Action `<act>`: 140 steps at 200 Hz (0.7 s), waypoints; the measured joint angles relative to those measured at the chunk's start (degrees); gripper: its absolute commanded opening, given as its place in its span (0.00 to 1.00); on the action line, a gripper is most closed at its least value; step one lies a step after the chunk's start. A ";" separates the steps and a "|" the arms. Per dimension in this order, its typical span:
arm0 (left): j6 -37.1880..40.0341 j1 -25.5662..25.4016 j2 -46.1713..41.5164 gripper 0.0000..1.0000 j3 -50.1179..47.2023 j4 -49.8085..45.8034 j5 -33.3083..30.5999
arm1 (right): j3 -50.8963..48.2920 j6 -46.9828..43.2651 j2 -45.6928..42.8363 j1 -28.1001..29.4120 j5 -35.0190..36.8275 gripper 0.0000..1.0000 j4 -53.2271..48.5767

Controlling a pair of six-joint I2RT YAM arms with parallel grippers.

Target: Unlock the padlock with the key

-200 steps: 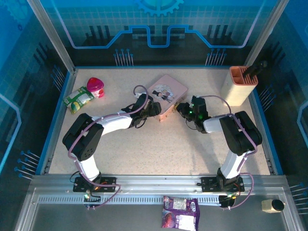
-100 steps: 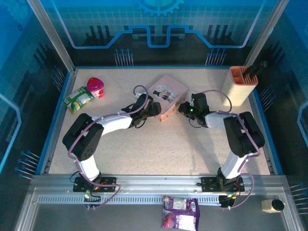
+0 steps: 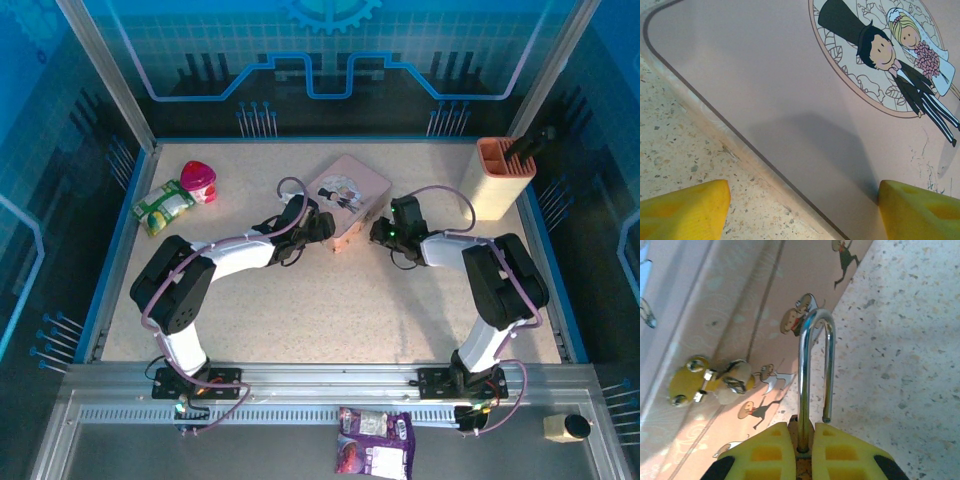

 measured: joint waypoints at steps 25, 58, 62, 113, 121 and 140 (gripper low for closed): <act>0.07 0.17 -0.59 0.79 -0.96 0.94 0.48 | -0.17 -0.09 -2.19 -0.02 -0.11 0.00 -0.20; 1.86 0.46 -4.52 0.82 -4.35 0.00 2.43 | -0.63 -3.48 -7.50 -0.04 -1.99 0.00 -3.30; 2.36 0.52 -5.14 0.83 -4.83 -0.13 2.78 | -0.66 -4.13 -8.22 -0.09 -2.32 0.00 -3.98; 7.82 4.37 -21.94 0.85 -16.79 1.51 5.95 | -2.89 -14.64 -18.73 -0.72 -6.12 0.00 -16.39; 8.72 5.42 -25.20 0.86 -19.26 1.70 5.84 | -3.50 -16.20 -20.28 -1.03 -6.49 0.00 -18.38; 10.78 7.34 -32.98 0.88 -25.31 2.14 5.20 | -4.55 -19.91 -23.30 -2.01 -6.78 0.00 -23.45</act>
